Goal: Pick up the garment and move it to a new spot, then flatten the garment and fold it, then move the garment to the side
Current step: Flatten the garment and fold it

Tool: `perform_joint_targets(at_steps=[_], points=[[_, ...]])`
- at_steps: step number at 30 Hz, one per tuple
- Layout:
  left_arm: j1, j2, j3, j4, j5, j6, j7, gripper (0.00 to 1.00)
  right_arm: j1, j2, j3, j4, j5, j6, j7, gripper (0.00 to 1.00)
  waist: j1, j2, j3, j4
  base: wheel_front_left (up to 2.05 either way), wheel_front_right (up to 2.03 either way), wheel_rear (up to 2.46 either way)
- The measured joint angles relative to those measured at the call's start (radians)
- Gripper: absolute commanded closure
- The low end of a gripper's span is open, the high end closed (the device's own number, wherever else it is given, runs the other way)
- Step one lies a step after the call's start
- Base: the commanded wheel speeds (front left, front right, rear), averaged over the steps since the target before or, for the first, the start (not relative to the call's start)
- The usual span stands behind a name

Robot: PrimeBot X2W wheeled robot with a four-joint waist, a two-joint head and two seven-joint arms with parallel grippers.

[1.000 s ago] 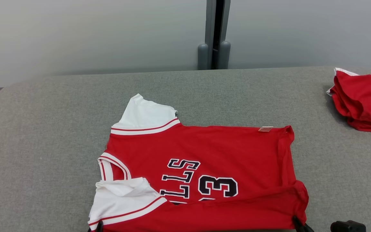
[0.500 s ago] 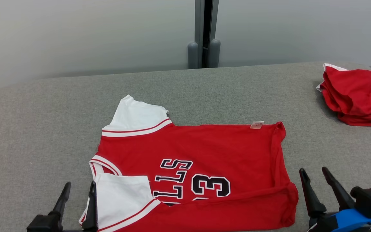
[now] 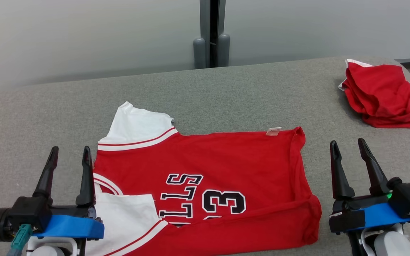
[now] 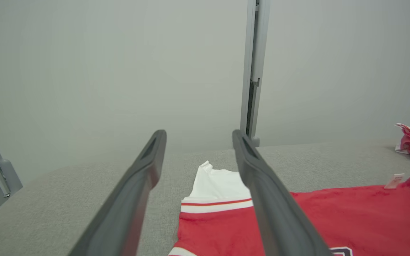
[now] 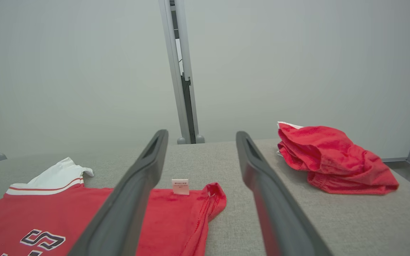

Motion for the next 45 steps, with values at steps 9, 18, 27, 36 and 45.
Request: perform_joint_targets(at_steps=[9, 18, 27, 36, 45], points=[[-0.01, -0.044, 0.078, 0.031, 0.051, -0.03, 0.0, 0.0, -0.032, 0.039, 0.018, 0.062, -0.031, 0.0, -0.018, 0.0, 0.0, 0.0001, 0.007, -0.014, 0.0, 0.0, 0.0], [-0.009, -0.075, 0.119, 0.076, 0.086, -0.07, 0.0, 0.0, -0.03, 0.053, 0.017, 0.08, -0.038, 0.0, -0.019, 0.0, 0.0, 0.0, 0.006, -0.01, 0.0, 0.0, 0.0], [-0.152, -0.063, 0.137, 0.125, 0.118, -0.122, 0.0, 0.0, -0.1, 0.03, -0.014, 0.09, -0.032, 0.0, -0.019, 0.0, 0.0, 0.0, 0.041, -0.002, 0.0, 0.0, 0.0], [-0.476, 0.026, 0.095, 0.304, 0.144, -0.176, 0.014, 0.0, -0.289, -0.008, -0.009, 0.109, -0.019, 0.0, -0.018, 0.0, 0.0, 0.0, 0.129, -0.031, 0.0, 0.0, 0.0], [-0.744, 0.094, -0.001, 0.52, 0.121, -0.203, 0.142, 0.0, -0.411, -0.003, 0.027, 0.141, -0.004, 0.0, -0.018, 0.0, 0.0, 0.0, 0.257, -0.075, 0.0, 0.0, 0.0]])
